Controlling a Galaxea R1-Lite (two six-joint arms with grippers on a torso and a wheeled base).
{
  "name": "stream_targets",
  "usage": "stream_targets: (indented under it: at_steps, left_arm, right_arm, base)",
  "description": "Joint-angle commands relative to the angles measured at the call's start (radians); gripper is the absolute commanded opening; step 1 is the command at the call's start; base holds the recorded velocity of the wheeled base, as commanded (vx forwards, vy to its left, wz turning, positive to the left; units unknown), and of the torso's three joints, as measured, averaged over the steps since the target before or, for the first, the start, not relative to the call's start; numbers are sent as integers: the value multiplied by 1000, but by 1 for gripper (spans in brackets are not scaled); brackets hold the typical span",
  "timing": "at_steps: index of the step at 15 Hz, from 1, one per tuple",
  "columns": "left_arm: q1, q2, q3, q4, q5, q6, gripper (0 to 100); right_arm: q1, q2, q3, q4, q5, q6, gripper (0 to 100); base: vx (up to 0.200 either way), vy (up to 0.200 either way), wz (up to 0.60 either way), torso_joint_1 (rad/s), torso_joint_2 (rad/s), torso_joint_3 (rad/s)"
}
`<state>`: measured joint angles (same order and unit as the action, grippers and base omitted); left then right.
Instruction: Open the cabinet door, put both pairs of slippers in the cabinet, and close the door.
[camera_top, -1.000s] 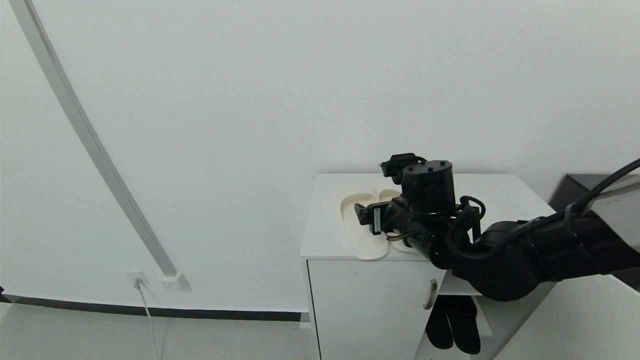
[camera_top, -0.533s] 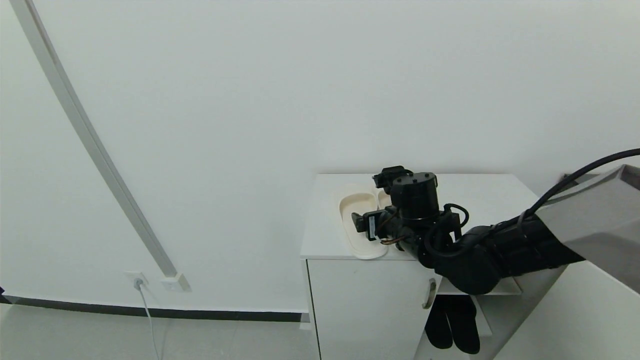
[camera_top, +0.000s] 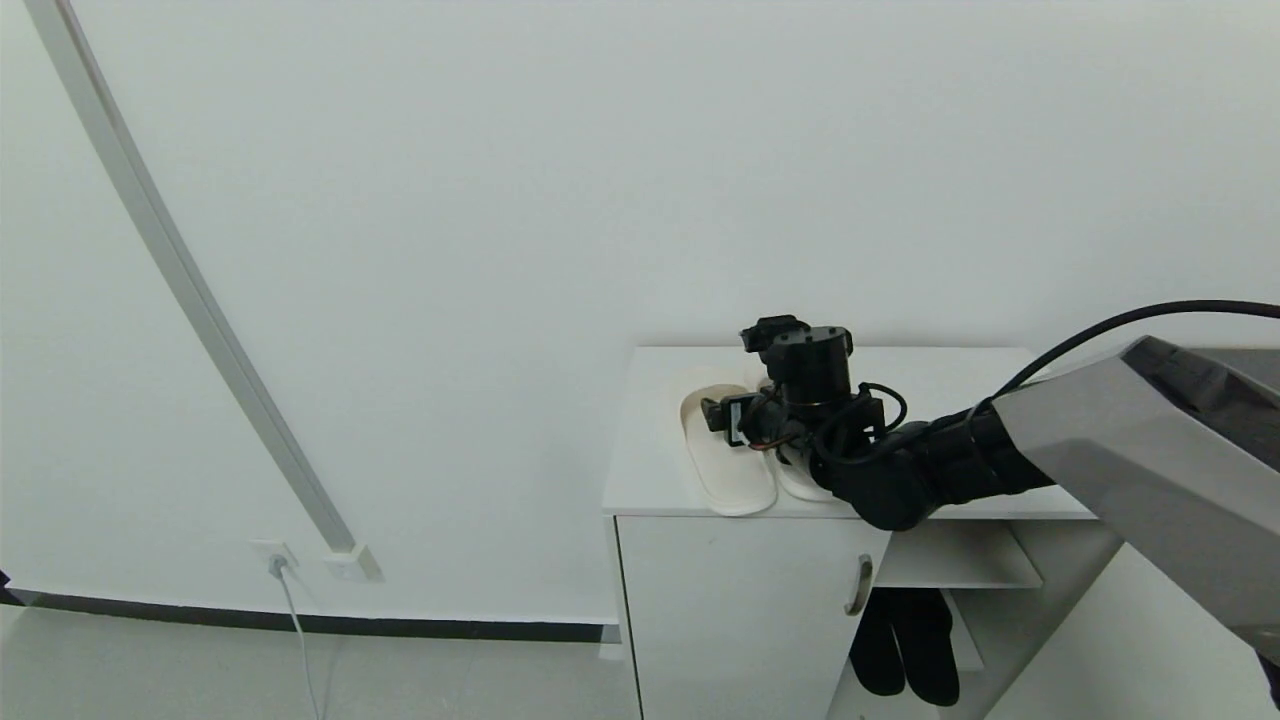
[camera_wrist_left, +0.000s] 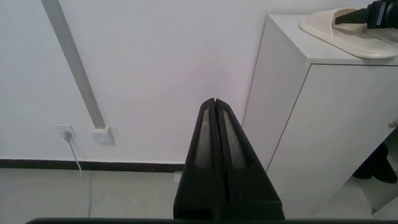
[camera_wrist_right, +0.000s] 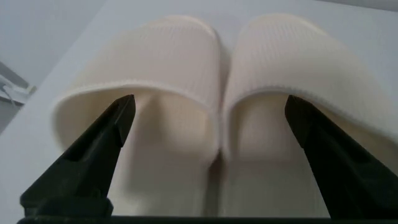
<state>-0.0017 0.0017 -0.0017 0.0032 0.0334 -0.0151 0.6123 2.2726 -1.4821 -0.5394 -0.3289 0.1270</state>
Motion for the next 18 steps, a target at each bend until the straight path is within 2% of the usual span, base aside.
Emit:
stream_targets:
  at_steps: [1, 2, 9, 12, 15, 18]
  left_arm:
    - [0, 0, 0, 0, 0, 0, 0]
    - [0, 0, 0, 0, 0, 0, 0]
    - [0, 1, 0, 0, 0, 0, 0]
    - [-1, 1, 0, 0, 0, 0, 0]
    - [0, 0, 0, 0, 0, 0, 0]
    - [0, 0, 0, 0, -1, 6, 0]
  right_arm:
    - [-6, 38, -41, 13, 1, 0, 100]
    - [-6, 44, -46, 15, 1, 0, 0]
    - [-5, 39, -46, 13, 7, 0, 0]
    - [-5, -18, -4, 10, 10, 2, 0]
    - [-5, -159, 148, -4, 70, 6, 0]
    - [-3, -320, 373, -106, 157, 2, 0]
  base:
    - [0, 0, 0, 0, 0, 0]
    - [0, 0, 0, 0, 0, 0]
    - [0, 0, 0, 0, 0, 0]
    - [0, 0, 0, 0, 0, 0]
    - [0, 0, 0, 0, 0, 0]
    - [0, 0, 0, 0, 0, 0]
